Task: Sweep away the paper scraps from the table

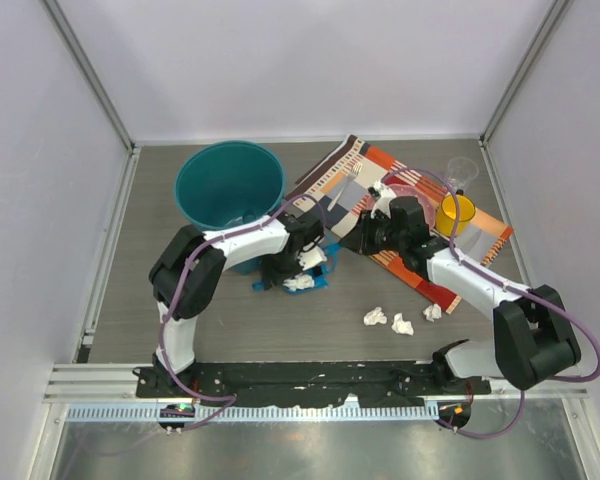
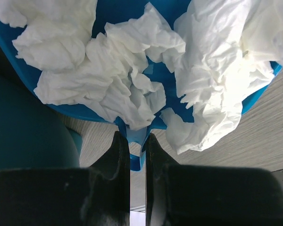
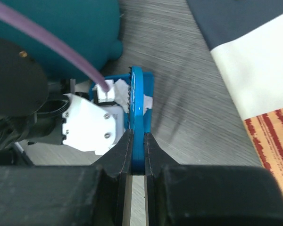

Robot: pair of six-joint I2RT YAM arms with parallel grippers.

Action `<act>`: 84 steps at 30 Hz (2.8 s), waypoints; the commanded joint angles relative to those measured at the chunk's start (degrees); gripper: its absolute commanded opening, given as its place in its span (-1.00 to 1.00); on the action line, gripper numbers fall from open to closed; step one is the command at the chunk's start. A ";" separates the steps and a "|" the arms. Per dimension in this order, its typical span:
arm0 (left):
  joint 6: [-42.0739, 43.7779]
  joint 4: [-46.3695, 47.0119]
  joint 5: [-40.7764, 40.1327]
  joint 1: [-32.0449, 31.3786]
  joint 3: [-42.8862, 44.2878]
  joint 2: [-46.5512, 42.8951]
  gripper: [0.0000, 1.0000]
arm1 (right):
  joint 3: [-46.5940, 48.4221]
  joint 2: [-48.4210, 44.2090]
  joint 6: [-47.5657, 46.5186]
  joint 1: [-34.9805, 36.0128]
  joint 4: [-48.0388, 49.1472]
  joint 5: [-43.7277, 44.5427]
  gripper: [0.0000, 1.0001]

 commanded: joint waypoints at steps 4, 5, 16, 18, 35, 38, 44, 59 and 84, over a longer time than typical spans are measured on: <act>0.69 3.44 1.25 0.50 1.05 -1.96 -1.00 | 0.60 -6.56 0.00 -0.11 -2.24 3.58 -0.99; 0.60 3.61 1.43 0.59 0.96 -2.40 -1.00 | 1.74 -7.44 0.08 -0.20 -4.52 9.00 -0.99; -0.28 9.24 4.68 0.59 -0.89 -5.21 -1.00 | 9.48 -21.24 0.61 -0.28 -24.92 34.71 -0.99; -0.37 9.76 5.73 0.59 -0.63 -5.74 -1.00 | 10.97 -23.61 0.52 -0.28 -27.73 38.48 -0.99; -2.65 -6.31 16.02 0.50 17.11 -13.12 -0.99 | 17.14 -29.42 0.96 -0.28 -40.14 49.14 -0.98; -2.83 -8.68 17.34 0.41 19.67 -14.44 -0.99 | 16.69 -29.51 0.88 -0.37 -40.14 48.52 -0.99; -2.92 -13.51 16.90 -0.82 25.02 -14.88 -0.99 | 16.60 -29.25 0.88 -0.28 -40.14 46.85 -0.98; -3.01 -20.11 17.07 -1.26 37.25 -13.92 -1.00 | 15.73 -30.04 0.61 -0.20 -39.96 44.39 -0.99; 7.79 -18.65 -7.68 18.51 44.43 -19.17 -1.00 | 15.20 -30.12 0.09 -0.28 -39.96 41.32 -0.99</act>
